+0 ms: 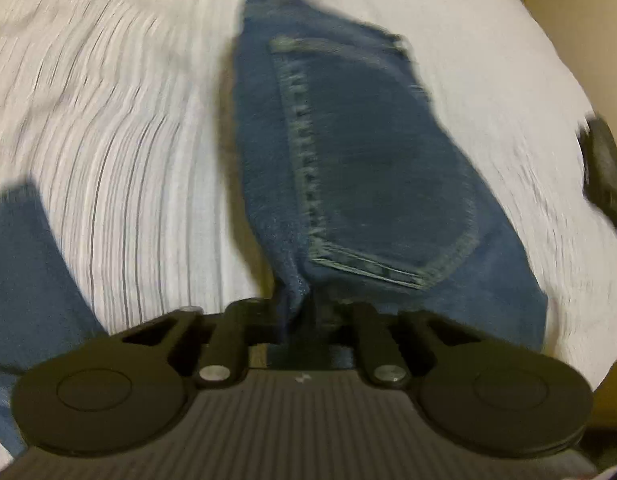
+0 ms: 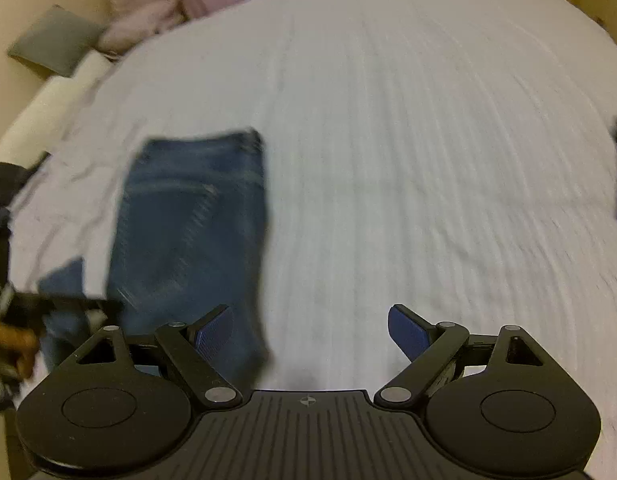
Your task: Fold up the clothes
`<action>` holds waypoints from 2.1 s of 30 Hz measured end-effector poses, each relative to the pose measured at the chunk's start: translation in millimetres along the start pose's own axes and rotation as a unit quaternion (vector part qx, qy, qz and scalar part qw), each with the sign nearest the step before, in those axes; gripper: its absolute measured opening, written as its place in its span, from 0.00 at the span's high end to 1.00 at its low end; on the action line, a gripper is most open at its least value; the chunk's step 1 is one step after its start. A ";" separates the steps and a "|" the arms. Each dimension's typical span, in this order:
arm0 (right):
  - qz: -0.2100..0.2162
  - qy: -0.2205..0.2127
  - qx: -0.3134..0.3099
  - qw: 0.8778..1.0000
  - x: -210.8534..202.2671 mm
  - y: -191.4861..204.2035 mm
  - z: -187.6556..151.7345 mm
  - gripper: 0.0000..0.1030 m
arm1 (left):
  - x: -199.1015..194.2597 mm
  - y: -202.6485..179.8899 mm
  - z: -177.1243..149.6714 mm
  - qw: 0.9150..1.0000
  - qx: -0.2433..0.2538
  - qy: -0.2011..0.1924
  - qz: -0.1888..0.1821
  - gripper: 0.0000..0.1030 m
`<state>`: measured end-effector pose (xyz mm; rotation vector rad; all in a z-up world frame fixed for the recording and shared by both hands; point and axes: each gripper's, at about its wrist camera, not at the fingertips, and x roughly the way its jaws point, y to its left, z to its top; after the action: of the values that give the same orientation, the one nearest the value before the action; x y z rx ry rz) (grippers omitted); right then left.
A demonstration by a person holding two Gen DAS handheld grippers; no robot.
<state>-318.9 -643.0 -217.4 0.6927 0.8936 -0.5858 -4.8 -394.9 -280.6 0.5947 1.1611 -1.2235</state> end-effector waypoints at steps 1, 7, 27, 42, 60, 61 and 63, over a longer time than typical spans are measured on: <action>0.008 -0.005 -0.002 1.000 1.3 7.6 7.4 0.15 | -11.4 -12.7 -1.2 1.000 0.024 -0.018 0.001 0.96; 0.072 -0.044 -0.002 0.996 23.3 52.8 62.6 0.00 | -62.6 -103.1 -23.1 0.982 0.155 -0.095 -0.056 0.97; 0.077 0.126 -0.310 0.939 165.6 200.9 85.3 0.39 | -57.9 -180.6 -69.5 0.958 0.257 -0.113 -0.053 0.97; -0.007 -0.124 0.127 0.984 -92.5 -132.0 4.6 0.95 | -85.9 -335.7 -95.0 0.826 0.508 -0.149 -0.191 0.98; -0.144 -0.074 0.343 0.925 -143.6 -306.0 -208.5 0.95 | -20.8 -370.2 -83.7 0.871 0.463 0.007 -0.162 0.77; -0.142 -0.075 0.324 0.932 -142.2 -302.3 -202.3 0.80 | -21.8 -356.9 -80.1 0.880 0.453 0.007 -0.141 0.76; -0.123 -0.075 0.285 0.948 -131.0 -291.0 -180.5 0.23 | -22.5 -325.2 -72.7 0.899 0.428 0.009 -0.092 0.71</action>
<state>-680.4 -672.3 -271.2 1.0456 0.6691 -1.1309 -331.5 -419.4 -215.7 1.1625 0.6492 -1.9015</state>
